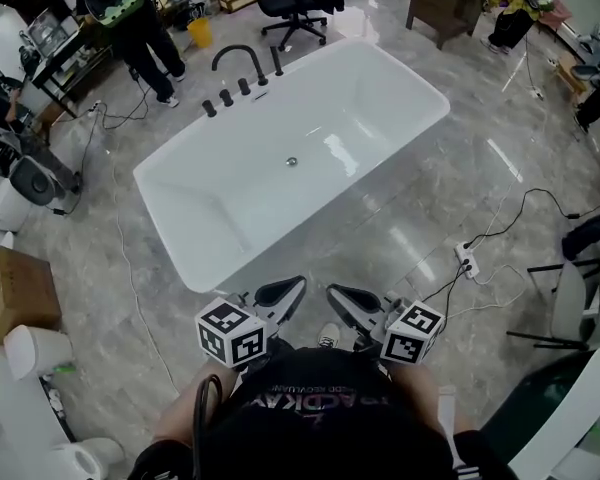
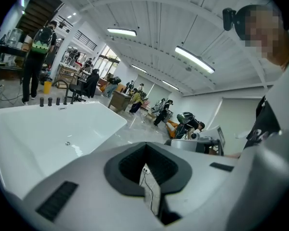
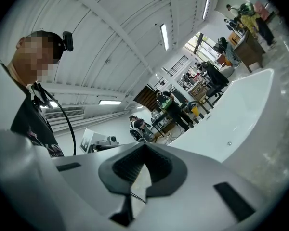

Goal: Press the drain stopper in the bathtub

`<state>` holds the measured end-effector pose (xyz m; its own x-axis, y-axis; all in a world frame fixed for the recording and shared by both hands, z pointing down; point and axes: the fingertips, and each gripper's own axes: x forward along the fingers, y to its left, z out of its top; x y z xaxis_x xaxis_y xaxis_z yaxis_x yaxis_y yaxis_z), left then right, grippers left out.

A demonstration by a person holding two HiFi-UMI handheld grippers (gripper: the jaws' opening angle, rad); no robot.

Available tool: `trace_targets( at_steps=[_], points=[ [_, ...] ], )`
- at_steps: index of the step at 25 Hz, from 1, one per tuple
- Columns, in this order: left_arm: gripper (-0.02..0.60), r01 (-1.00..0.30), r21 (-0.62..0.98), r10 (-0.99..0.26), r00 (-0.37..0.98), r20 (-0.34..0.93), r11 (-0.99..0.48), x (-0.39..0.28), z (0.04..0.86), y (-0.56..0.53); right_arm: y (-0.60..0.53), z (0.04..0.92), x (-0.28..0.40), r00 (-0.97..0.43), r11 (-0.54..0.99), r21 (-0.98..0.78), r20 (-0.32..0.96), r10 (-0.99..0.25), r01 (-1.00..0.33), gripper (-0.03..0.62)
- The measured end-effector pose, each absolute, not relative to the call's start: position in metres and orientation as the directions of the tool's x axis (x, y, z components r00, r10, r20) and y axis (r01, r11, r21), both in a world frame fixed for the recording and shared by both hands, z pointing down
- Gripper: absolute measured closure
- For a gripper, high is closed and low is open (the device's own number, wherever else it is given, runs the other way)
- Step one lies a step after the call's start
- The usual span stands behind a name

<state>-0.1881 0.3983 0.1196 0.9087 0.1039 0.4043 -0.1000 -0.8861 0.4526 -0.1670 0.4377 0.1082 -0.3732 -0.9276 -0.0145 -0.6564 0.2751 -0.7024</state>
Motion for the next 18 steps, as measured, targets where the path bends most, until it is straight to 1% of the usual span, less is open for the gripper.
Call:
trace_targets(
  at_steps=[10, 14, 18],
  points=[
    [0.575, -0.125, 0.499, 0.084, 0.923, 0.376, -0.858, -0.166, 0.127, 0.386, 0.431, 0.113, -0.136, -0.345, 0.247, -0.711, -0.007, -0.939, -0.659, 0.585],
    [0.575, -0.101, 0.496, 0.109, 0.920, 0.376, -0.863, -0.149, 0.132, 0.373, 0.417, 0.114, -0.121, -0.337, 0.230, -0.708, 0.012, -0.942, -0.667, 0.585],
    [0.575, -0.068, 0.489, 0.140, 0.916, 0.375, -0.870, -0.123, 0.137, 0.348, 0.394, 0.117, -0.095, -0.300, 0.190, -0.707, 0.033, -0.953, -0.681, 0.585]
  ],
)
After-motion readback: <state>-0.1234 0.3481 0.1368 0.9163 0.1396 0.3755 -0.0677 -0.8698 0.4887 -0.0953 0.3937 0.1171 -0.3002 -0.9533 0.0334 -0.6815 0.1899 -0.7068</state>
